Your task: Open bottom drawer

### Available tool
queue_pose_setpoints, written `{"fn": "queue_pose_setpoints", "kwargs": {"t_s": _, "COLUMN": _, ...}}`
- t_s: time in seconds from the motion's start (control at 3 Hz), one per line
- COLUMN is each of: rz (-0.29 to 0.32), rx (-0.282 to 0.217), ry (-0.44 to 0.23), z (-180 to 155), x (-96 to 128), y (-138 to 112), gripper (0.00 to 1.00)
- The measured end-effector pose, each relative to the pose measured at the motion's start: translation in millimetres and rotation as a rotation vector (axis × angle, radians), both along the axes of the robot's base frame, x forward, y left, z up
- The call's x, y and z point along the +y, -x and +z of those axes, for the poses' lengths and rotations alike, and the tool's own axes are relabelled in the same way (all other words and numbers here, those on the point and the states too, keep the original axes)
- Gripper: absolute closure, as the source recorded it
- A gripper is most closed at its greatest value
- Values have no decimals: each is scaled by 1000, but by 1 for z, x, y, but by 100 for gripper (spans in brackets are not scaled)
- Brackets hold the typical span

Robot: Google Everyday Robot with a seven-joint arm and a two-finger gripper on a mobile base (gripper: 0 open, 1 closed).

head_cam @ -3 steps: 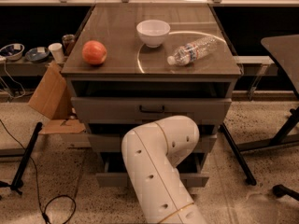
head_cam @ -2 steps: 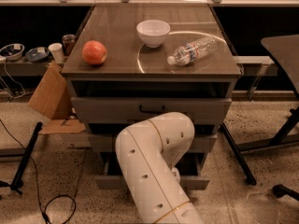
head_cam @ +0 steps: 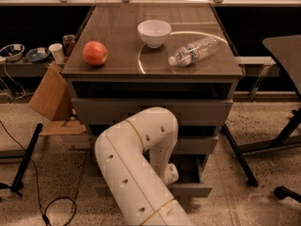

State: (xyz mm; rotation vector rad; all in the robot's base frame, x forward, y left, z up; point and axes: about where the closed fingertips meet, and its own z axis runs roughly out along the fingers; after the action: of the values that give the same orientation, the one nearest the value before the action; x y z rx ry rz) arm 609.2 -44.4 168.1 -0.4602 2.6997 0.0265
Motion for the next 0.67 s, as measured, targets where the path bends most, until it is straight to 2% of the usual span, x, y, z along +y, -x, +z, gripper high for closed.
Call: {"fn": "queue_pose_setpoints", "kwargs": {"t_s": 0.67, "rz": 180, "rx": 106, "ry": 127, "z": -2, "x": -2, "y": 18, "gripper": 100}}
